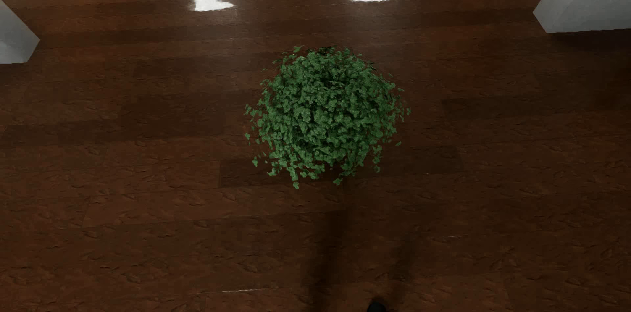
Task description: Approach the plant
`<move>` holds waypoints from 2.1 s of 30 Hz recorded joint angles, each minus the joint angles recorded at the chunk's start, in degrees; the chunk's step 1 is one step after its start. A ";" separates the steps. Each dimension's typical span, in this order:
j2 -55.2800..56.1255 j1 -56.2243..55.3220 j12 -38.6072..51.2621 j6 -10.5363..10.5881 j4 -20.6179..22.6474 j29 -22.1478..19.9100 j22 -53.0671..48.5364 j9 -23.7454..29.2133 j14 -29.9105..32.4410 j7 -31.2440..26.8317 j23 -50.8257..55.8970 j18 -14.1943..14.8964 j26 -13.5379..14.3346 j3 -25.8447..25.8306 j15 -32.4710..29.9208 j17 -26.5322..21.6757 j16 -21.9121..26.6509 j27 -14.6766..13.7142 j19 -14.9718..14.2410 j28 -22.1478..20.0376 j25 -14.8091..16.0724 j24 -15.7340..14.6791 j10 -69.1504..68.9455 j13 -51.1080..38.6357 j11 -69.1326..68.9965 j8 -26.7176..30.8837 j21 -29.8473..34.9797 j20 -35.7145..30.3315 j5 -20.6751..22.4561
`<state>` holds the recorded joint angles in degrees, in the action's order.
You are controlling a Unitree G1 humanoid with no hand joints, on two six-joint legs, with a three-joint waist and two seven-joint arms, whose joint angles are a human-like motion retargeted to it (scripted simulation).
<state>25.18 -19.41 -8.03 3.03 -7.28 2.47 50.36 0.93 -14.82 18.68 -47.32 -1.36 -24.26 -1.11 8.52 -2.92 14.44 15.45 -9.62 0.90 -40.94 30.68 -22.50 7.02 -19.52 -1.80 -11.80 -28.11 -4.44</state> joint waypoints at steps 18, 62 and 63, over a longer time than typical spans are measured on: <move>-13.40 -4.70 15.14 -5.76 -3.54 -2.13 -8.21 -2.48 2.88 2.37 7.53 1.21 6.66 0.43 14.09 -0.72 -2.32 -4.59 11.04 -6.28 -0.64 0.60 -7.42 0.92 -1.74 -15.23 4.62 3.09 1.55; -13.09 -5.71 5.09 2.14 -10.46 -4.88 0.82 -1.48 6.42 10.39 1.35 -2.73 0.51 -1.60 14.29 3.42 -0.70 0.20 16.33 2.94 2.80 0.66 -9.05 3.59 -4.56 -19.87 -4.85 -2.03 5.75; -13.17 -6.16 3.63 2.07 -10.72 -5.04 0.96 -1.42 6.13 9.89 1.43 -2.63 0.02 -1.58 14.35 3.77 -0.79 0.33 16.34 1.46 2.81 0.10 -9.73 3.58 -4.53 -20.20 -4.80 -0.96 5.95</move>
<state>12.01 -25.57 -4.41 5.10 -18.00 -2.57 51.31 -0.49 -8.69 28.58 -45.89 -3.98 -24.23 -2.69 22.87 0.85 13.66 15.79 6.72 2.35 -38.13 30.78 -32.23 10.60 -24.05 -22.01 -16.60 -29.07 1.51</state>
